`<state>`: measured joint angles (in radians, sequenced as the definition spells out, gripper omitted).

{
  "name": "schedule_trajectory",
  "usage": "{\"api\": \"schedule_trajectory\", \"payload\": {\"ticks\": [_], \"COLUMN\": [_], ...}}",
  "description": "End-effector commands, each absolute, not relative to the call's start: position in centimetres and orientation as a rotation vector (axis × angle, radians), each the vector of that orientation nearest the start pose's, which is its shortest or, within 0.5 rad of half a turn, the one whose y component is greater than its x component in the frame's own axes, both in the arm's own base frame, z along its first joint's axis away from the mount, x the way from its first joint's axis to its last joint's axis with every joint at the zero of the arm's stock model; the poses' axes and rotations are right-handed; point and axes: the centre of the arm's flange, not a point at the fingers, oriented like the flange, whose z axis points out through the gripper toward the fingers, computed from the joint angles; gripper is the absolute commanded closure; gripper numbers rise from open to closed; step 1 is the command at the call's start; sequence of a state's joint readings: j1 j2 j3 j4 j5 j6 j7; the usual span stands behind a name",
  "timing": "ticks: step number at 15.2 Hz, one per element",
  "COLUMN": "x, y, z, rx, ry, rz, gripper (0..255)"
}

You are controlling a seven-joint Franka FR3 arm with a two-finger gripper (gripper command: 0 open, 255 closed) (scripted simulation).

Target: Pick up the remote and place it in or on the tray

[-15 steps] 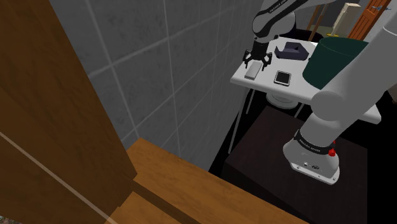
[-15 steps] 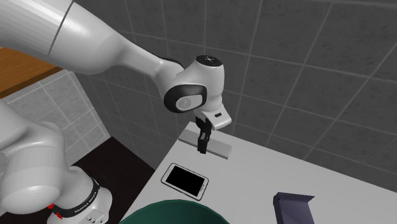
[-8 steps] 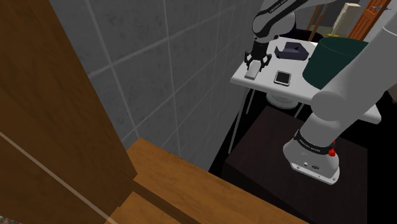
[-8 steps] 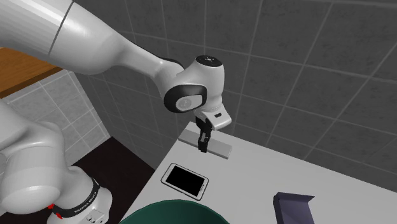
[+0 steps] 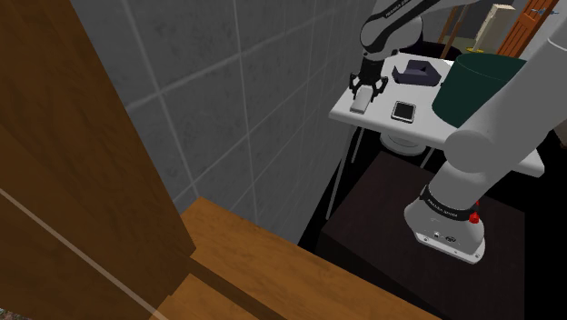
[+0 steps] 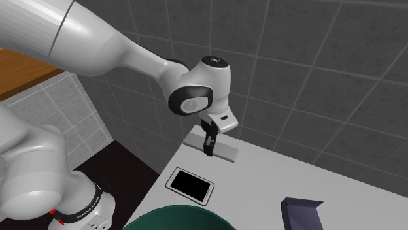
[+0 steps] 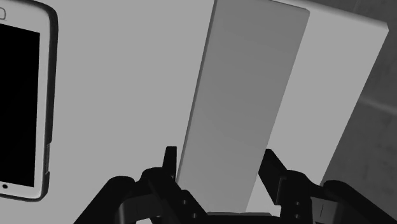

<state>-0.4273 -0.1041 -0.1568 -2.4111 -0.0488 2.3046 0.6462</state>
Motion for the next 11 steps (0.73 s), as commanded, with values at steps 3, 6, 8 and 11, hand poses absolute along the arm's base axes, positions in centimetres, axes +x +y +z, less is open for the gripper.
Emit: {"api": "schedule_trajectory", "payload": {"ticks": [3, 6, 8, 11], "x": [39.7, 39.7, 39.7, 39.7], "y": [-26.4, -26.4, -26.4, -26.4], "z": [37.0, 38.6, 39.6, 41.2], "rx": [-2.613, -2.613, -2.613, -2.613], "ry": [1.781, 1.781, 1.781, 1.781], "rz": [0.005, 0.005, 0.005, 0.005], "gripper": [255, 255, 255, 255]}}
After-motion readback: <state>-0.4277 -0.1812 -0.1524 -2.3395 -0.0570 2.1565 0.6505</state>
